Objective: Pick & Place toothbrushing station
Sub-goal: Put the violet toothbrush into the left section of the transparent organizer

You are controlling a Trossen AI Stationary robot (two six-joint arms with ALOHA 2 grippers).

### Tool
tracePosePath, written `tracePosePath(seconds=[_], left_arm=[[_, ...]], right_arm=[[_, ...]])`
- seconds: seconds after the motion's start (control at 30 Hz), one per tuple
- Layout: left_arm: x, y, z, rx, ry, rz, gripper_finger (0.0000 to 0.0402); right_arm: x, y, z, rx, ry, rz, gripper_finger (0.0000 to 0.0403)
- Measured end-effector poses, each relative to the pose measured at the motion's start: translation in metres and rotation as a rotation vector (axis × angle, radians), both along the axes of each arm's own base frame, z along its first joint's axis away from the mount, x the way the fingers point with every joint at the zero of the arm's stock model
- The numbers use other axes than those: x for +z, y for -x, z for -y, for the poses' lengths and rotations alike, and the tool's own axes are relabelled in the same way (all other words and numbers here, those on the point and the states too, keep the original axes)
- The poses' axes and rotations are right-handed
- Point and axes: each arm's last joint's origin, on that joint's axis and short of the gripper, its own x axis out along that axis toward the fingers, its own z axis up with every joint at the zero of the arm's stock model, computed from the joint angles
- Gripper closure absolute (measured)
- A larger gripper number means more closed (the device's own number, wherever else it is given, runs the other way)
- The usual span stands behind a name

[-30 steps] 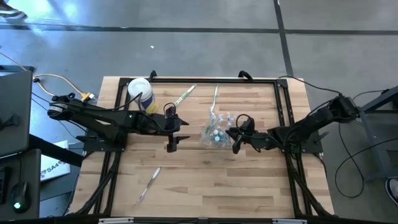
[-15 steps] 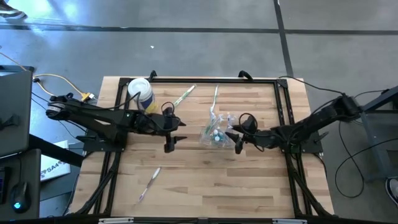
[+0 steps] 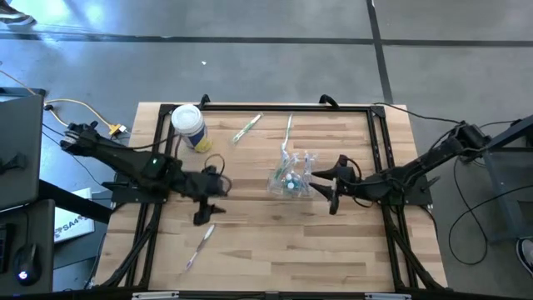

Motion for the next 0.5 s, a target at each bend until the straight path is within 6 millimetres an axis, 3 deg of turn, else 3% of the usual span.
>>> tracePosePath(seconds=[0.3, 0.5], left_arm=[[-0.027, 0.023, 0.049, 0.084, 0.062, -0.274, 0.0139], [-0.059, 0.021, 0.085, 0.162, 0.119, -0.469, 0.0139]], right_arm=[[0.006, 0.003, -0.009, 0.068, 0.072, 0.032, 0.0241], [0.006, 0.003, -0.009, 0.067, 0.073, 0.031, 0.0241]])
